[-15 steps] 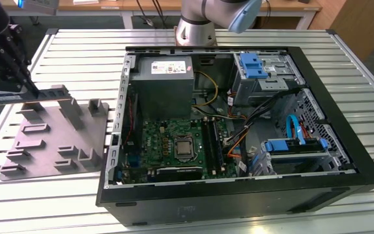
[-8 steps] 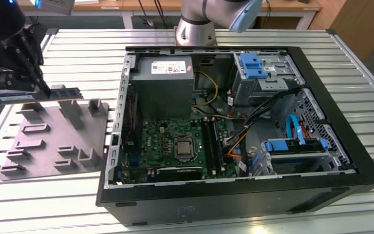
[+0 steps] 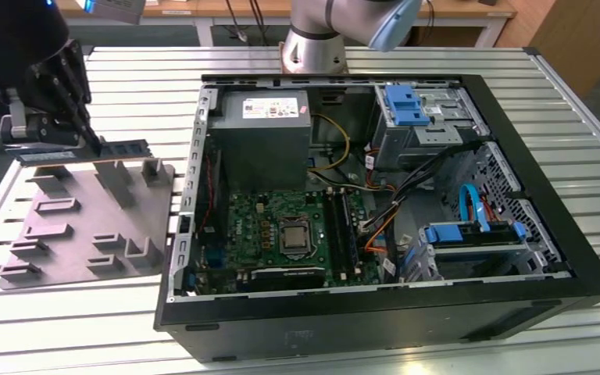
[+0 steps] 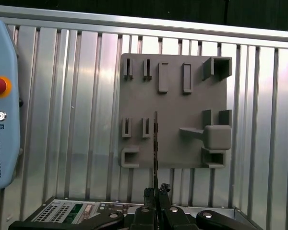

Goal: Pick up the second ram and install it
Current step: 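Pick up the second ram and move it above second insertion slot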

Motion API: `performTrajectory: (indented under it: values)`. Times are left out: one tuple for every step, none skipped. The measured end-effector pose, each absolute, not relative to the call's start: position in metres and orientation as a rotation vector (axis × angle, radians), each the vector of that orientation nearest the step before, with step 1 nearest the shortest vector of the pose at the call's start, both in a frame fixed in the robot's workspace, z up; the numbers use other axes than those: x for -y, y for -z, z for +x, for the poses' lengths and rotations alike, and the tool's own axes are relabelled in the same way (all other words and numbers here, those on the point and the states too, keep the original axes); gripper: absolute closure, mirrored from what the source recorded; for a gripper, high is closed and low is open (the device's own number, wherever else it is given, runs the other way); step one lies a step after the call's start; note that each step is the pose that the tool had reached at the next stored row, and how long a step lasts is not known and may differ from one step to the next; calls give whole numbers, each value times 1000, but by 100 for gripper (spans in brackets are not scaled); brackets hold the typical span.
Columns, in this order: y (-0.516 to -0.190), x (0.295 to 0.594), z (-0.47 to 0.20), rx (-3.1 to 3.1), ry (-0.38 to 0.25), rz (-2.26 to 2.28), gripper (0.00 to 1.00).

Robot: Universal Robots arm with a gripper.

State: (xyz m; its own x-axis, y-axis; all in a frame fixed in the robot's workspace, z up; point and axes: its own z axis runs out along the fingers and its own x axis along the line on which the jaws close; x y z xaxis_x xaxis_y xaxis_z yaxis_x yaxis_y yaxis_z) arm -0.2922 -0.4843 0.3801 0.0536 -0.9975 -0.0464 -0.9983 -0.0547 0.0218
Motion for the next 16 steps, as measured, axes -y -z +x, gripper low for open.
performTrajectory:
  values:
    - [-380, 484, -290, -2149, -76, -2269, 86]
    - [-380, 484, -287, -2149, -76, -2269, 86]
    - [-380, 484, -284, -2149, -76, -2268, 86]
    - [-380, 484, -282, -2149, -76, -2268, 86]
    - [-380, 484, -279, -2149, -76, -2268, 86]
    - [-380, 484, -276, -2149, -76, -2269, 86]
    - [-380, 484, -273, -2149, -76, -2268, 86]
    - [-380, 484, -270, -2149, -76, -2268, 86]
    - [-380, 484, -267, -2149, -76, -2269, 86]
    - [-380, 484, -265, -2149, -76, -2268, 86]
    - [-380, 484, -262, -2149, -76, -2268, 86]
    - [-380, 484, -259, -2149, -76, -2268, 86]
    - [-380, 484, -256, -2149, -76, -2268, 86]
    - [-380, 484, -254, -2149, -76, -2269, 86]
    - [-380, 484, -251, -2149, -76, -2269, 86]
    - [-380, 484, -248, -2149, -76, -2268, 86]
